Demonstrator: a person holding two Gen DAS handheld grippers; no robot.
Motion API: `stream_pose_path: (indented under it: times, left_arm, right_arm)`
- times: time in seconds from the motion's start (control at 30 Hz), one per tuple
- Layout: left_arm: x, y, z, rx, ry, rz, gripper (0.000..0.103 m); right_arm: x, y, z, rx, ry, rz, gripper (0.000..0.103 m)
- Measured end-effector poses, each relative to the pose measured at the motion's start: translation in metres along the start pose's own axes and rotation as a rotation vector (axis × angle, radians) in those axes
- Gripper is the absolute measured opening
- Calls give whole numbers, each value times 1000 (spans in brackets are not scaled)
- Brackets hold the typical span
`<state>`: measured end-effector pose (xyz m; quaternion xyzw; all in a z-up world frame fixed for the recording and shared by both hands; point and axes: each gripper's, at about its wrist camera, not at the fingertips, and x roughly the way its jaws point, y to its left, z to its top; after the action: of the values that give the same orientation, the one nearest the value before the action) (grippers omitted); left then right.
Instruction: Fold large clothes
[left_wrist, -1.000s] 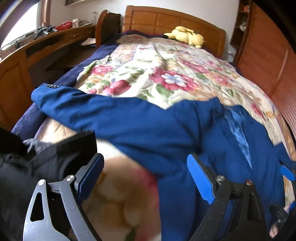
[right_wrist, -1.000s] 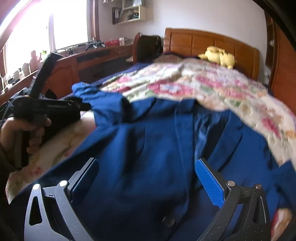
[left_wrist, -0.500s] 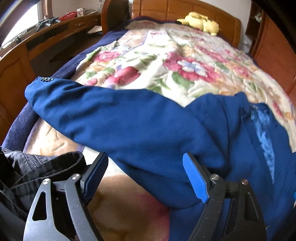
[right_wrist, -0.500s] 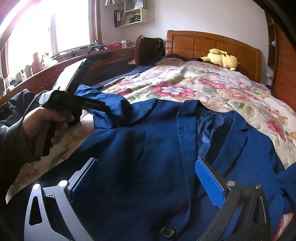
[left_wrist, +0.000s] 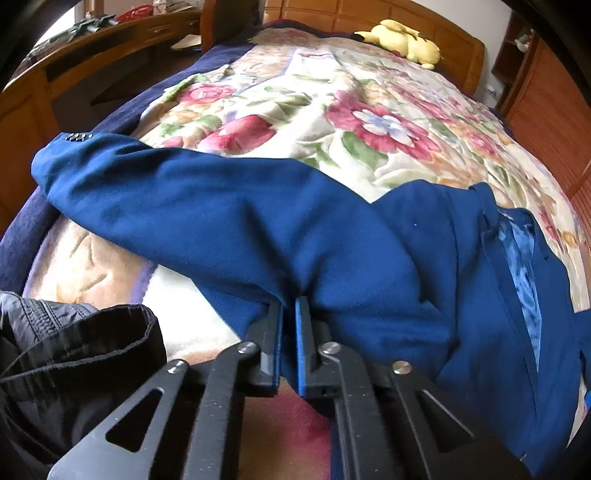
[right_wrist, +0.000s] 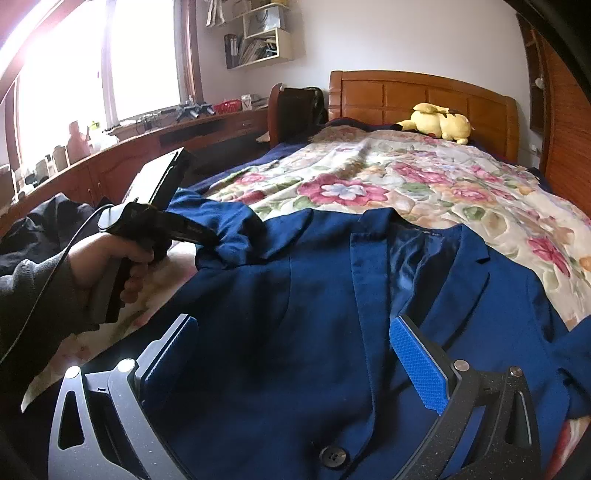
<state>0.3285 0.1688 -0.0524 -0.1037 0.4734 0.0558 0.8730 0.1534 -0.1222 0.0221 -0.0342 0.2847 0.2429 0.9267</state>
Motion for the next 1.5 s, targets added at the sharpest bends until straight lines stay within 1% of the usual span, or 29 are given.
stream_pose_path:
  times: [0.1,0.17,0.27,0.3,0.43,0.53,0.63,0.67,0.8,0.87,0.93,0.97,1.03,1.07,1.1,1.17,1.23,1.3,1.37,1.5]
  left_arm:
    - [-13,-6,0,37,-52,23,2]
    - [-29,-10,2,51,-111,26,2]
    - [-55,-25,5,106,-175,28,2]
    - [-60,-29,6,120,-186,29,2]
    - [-84,-51,7,170,-213,2,2]
    - [-103,-74,0,220,-238,-29,2]
    - [-124,-106,-20,288,-243,-91,2]
    - [-130,-119,-30,320,-247,-97,2]
    - [-142,-133,-51,339,-231,-131,2]
    - [-145,-135,-60,352,-235,-119,2]
    - [-152,-131,-70,363,-243,-126,3]
    - [-155,-130,-74,367,-247,-119,5]
    - [-162,-123,-81,365,-267,-113,16]
    - [-169,-116,-88,354,-298,-109,25]
    - [-173,-112,-92,347,-316,-107,31]
    - [-182,-102,-103,334,-343,-118,36]
    - [-188,-94,-111,325,-358,-124,36]
    - [-196,-86,-122,318,-389,-110,38]
    - [-202,-78,-132,318,-424,-91,39]
    - [-209,-58,-146,288,-442,-112,40]
  right_arm:
    - [0,-2,-1,6,-11,-8,103]
    - [1,-3,-2,8,-19,-17,103]
    - [-1,-5,-2,17,-32,-27,103]
    - [-2,-5,-1,20,-36,-30,103]
    - [-5,-12,-1,47,-56,-41,103]
    - [-7,-19,0,74,-66,-51,103]
    - [-8,-27,2,92,-80,-86,103]
    - [-8,-30,2,103,-82,-88,103]
    - [-5,-38,1,134,-78,-96,103]
    - [-4,-39,0,136,-75,-101,103]
    - [-3,-39,1,138,-74,-101,103]
    - [-4,-39,1,137,-73,-99,103]
    - [-4,-37,2,133,-74,-98,103]
    - [-5,-36,2,130,-75,-94,103]
    - [-6,-35,3,126,-76,-86,103]
    - [-9,-34,2,118,-81,-72,103]
    - [-10,-35,0,111,-84,-52,103]
    - [-10,-34,-1,106,-88,-32,102]
    - [-11,-33,-1,99,-88,-13,99]
    - [-13,-34,-1,96,-81,5,90]
